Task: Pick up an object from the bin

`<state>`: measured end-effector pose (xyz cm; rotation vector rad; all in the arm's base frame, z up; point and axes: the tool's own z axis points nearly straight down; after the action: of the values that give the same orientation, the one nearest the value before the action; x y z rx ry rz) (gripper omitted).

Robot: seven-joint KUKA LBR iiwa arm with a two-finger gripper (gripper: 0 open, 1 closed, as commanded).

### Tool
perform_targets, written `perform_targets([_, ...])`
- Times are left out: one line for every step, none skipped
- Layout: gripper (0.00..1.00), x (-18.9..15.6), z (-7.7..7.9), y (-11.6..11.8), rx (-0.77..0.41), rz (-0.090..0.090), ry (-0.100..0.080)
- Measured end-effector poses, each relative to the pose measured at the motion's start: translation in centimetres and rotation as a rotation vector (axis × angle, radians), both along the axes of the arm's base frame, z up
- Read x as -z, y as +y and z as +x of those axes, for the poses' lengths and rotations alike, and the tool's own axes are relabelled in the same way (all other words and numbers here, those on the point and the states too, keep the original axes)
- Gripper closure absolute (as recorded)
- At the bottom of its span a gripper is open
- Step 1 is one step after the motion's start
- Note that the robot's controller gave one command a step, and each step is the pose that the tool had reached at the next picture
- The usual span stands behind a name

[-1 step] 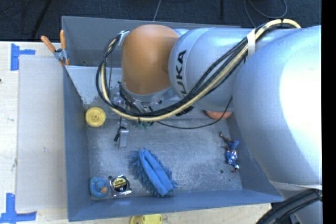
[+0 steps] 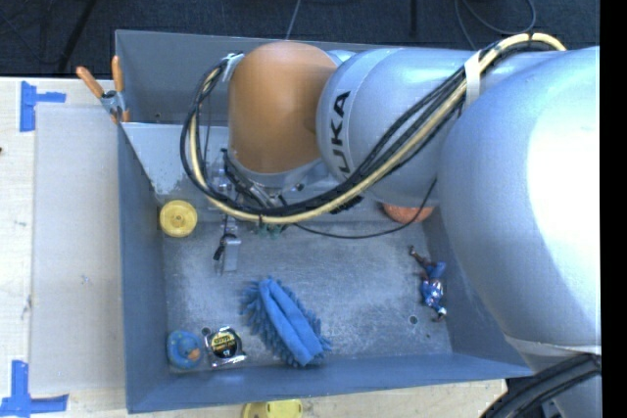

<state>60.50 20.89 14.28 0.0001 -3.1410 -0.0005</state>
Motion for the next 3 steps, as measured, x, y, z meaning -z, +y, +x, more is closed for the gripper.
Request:
perform_targets([0.00,-1.2,-1.8,-2.9,-0.075,0.000,0.002])
perform_targets([0.00,-0.9,-4.3,-4.7,-0.079,-0.001,0.000])
perform_targets([0.00,2.8,-6.2,-6.4,-0.206,0.000,-0.001])
